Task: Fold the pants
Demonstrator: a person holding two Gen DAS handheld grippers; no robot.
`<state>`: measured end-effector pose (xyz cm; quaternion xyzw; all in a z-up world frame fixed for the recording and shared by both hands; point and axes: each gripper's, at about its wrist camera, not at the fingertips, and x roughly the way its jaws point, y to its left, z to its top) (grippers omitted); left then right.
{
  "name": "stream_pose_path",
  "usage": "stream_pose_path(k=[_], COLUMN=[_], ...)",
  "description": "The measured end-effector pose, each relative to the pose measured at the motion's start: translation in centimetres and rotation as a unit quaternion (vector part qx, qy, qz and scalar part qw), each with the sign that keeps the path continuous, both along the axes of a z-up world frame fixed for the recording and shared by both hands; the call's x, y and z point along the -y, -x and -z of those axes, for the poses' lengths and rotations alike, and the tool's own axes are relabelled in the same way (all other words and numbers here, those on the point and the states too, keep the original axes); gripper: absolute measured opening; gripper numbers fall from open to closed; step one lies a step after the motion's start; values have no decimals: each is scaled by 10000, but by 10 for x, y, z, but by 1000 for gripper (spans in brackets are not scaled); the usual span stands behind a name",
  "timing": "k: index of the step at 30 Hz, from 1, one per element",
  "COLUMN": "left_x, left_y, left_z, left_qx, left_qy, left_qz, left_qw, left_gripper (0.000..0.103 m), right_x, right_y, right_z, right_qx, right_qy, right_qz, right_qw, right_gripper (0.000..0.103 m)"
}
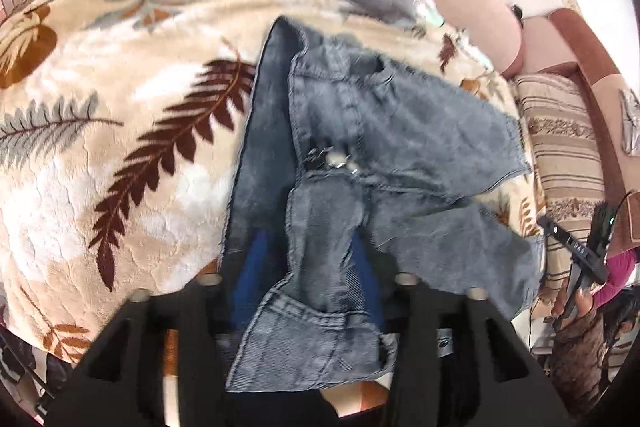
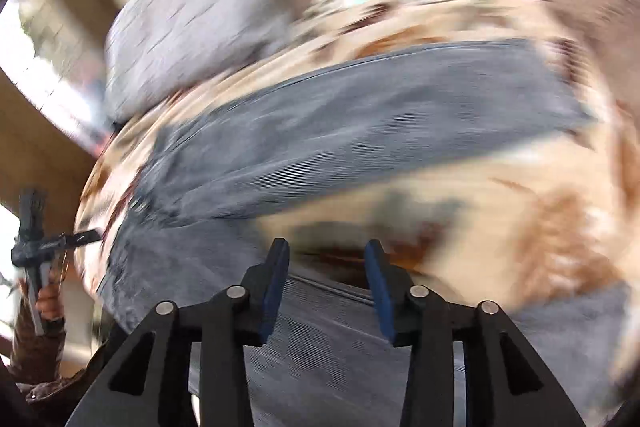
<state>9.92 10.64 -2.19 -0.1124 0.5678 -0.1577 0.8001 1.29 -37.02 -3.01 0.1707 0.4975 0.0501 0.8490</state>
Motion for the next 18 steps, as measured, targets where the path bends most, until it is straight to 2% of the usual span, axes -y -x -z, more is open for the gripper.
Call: stream_pose_path(k=[3, 5, 8, 11, 12, 13, 14, 16, 18], left_x=[16, 32, 50, 65, 69, 72, 73, 74, 76], left_y=[-5, -12, -15, -9, -9, -8, -8, -7, -8], left_z=[4, 12, 21, 26, 26, 25, 24, 20, 22], left_qx=[-38, -148, -332, -339, -342, -346, -338, -292, -289], left_qy=[55, 68, 69, -295, -368, -416, -404, -350, -468], left_qz=[86, 101, 194, 246, 270, 264, 259, 253, 219], left_qw=[9999, 9998, 9992, 9987, 9984, 9982, 9983, 9986, 9982], left_gripper=[51, 51, 51, 51, 51, 51, 51, 51, 51], right_x=[73, 120, 153, 157, 152, 144, 140, 142, 148], right_y=[38, 67, 87, 89, 85, 80, 78, 78, 77], right_z=[4, 13, 31, 49, 52, 52, 50, 39, 27], right_qx=[-197, -397, -593, -657, -633, -608, -598, -294, -65], right_qy=[375, 548, 421, 292, 469, 796, 1037, 836, 882], right_qz=[1010, 1746, 2179, 2173, 2095, 1972, 1885, 1837, 1967], right_qw=[9940, 9823, 9733, 9735, 9746, 9752, 9748, 9790, 9765], right_gripper=[42, 45, 45, 45, 38, 10, 2, 0, 0])
